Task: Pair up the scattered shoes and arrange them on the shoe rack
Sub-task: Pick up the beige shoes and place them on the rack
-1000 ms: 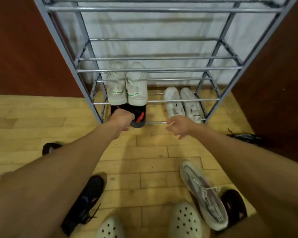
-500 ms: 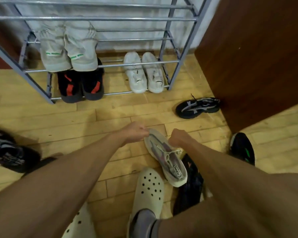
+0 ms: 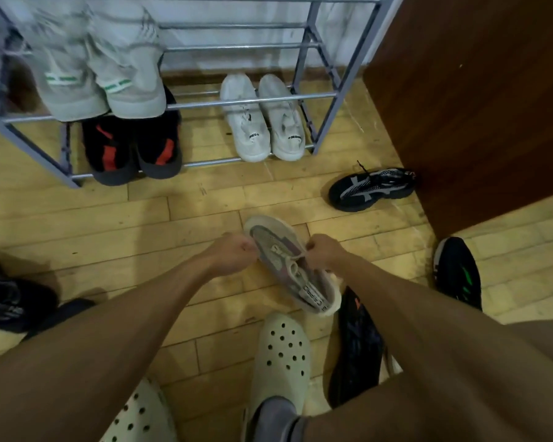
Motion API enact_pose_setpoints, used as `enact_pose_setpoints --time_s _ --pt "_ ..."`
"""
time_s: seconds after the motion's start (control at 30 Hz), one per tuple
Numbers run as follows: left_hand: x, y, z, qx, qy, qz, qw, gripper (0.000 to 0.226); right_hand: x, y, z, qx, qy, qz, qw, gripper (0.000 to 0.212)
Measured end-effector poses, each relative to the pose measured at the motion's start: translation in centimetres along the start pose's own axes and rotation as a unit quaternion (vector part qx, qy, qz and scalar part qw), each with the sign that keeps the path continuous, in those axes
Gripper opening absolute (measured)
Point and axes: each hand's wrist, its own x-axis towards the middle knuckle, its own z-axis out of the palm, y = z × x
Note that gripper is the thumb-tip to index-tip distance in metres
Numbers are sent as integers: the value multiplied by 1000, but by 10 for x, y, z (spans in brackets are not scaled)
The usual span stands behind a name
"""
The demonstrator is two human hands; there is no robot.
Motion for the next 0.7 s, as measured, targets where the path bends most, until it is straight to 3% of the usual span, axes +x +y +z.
enact_pose_setpoints --time_s 0.2,0.27,0.37,0.47,0.6,0.7 --pt "-17 -40 -33 -21 73 -79 994 21 7 -71 20 138 30 -65 988 36" --pt "-26 -55 -42 -20 83 -103 991 22 8 -79 40 178 19 -60 982 47" --pt "-38 -79 -51 -29 90 -136 986 22 6 -77 64 145 15 -45 988 61" --pt "-45 -98 -57 -27 93 -149 984 25 7 -70 75 68 17 13 997 49" --pt "-53 -110 -64 -7 86 -149 985 30 7 -65 78 124 -25 105 986 19" --pt "-60 -112 -74 11 82 -145 986 32 3 -69 80 118 -18 106 987 22"
